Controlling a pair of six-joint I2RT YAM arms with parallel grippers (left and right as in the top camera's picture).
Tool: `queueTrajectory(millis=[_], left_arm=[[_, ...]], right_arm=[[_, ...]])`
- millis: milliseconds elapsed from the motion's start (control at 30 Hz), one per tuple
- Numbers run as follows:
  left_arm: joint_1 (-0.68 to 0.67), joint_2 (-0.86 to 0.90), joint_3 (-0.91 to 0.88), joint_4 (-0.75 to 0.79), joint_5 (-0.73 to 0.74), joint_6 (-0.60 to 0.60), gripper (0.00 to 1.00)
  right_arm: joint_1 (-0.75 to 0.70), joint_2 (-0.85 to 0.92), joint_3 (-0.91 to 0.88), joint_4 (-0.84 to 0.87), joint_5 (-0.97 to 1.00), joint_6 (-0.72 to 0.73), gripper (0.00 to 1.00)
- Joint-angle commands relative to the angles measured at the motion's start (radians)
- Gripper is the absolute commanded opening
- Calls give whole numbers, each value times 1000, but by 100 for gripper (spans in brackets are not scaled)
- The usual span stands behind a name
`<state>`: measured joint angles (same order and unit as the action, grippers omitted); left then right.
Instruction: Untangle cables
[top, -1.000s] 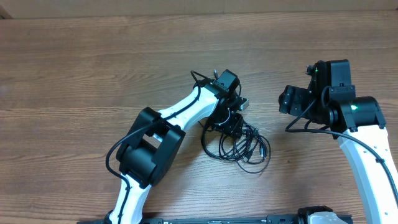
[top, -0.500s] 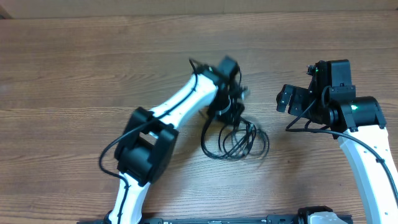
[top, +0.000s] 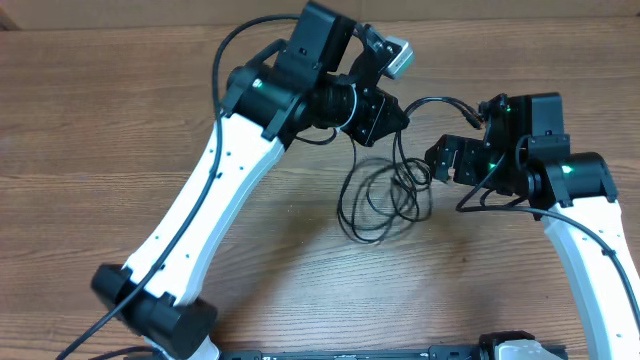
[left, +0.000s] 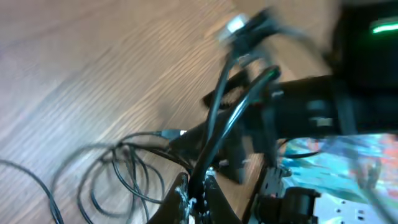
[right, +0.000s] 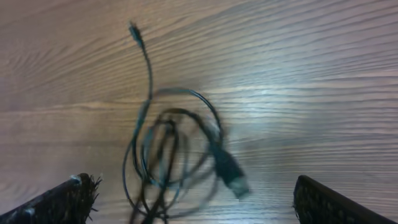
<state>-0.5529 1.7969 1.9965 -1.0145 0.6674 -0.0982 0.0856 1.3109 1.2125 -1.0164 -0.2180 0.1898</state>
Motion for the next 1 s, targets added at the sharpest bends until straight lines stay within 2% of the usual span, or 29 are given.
queueTrajectory(millis=[0, 200, 500, 667, 767, 900, 967], left_arm=[[10, -70, 11, 50, 39, 16, 4], [10, -132, 11, 98, -14, 15, 4], [11, -158, 11, 162, -95, -14, 4], [11, -157, 11, 209, -134, -30, 4], [13, -157, 11, 189, -294, -43, 4], [18, -156, 11, 128, -642, -165, 4], [18, -155, 11, 108, -762, -243, 4]], right_arm=[[-3, 35, 24, 4, -113, -17, 100], [-3, 63, 24, -9, -189, -14, 100], [-3, 93, 24, -133, -198, -14, 96], [-3, 101, 24, -148, -292, -16, 90], [-3, 101, 24, -133, -203, -15, 99], [-3, 101, 24, -101, -12, -16, 100], [-3, 101, 24, -91, -17, -17, 100]])
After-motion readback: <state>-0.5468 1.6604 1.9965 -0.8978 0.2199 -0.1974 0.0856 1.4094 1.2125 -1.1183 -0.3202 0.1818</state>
